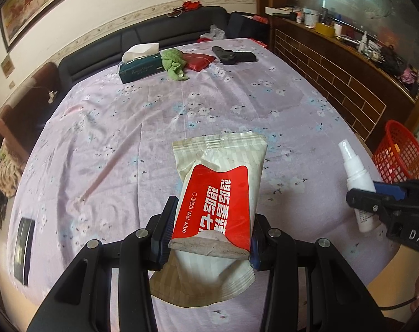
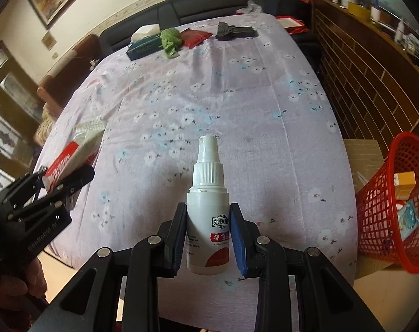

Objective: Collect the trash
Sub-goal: 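Lift the wipes packet and spray bottle in both grippers and hold them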

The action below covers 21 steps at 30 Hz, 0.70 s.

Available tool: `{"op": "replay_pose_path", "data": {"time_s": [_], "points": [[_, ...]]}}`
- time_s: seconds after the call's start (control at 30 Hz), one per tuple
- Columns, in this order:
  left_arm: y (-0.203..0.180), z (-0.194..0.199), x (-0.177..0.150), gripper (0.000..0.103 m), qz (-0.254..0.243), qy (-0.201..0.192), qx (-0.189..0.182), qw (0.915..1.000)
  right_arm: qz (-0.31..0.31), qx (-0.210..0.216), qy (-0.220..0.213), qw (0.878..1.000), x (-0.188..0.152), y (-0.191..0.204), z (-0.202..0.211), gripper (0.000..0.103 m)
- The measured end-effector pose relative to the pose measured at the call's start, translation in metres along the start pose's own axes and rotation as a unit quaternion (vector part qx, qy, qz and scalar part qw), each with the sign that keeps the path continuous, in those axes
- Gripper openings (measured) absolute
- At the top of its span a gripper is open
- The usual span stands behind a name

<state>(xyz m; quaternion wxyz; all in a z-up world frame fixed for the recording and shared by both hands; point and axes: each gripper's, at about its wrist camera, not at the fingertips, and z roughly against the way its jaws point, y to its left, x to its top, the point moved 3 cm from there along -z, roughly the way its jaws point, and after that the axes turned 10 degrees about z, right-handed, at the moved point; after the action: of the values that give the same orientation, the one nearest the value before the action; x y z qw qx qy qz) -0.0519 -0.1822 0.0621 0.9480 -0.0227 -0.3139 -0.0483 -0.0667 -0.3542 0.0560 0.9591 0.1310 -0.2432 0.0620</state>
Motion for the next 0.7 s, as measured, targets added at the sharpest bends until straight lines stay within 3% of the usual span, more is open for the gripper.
{"op": "replay_pose_path", "data": {"time_s": [0.4,0.7], "points": [[0.009,-0.013,-0.007,0.041,-0.017,0.010,-0.037,0.9991,-0.024,-0.039,-0.011,0.999,-0.006,0.026,0.012,0.032],[0.002,-0.014,-0.002,0.041,0.009,0.006,-0.023,0.9997,-0.003,-0.035,0.001,0.999,-0.003,0.017,0.013,0.032]]}}
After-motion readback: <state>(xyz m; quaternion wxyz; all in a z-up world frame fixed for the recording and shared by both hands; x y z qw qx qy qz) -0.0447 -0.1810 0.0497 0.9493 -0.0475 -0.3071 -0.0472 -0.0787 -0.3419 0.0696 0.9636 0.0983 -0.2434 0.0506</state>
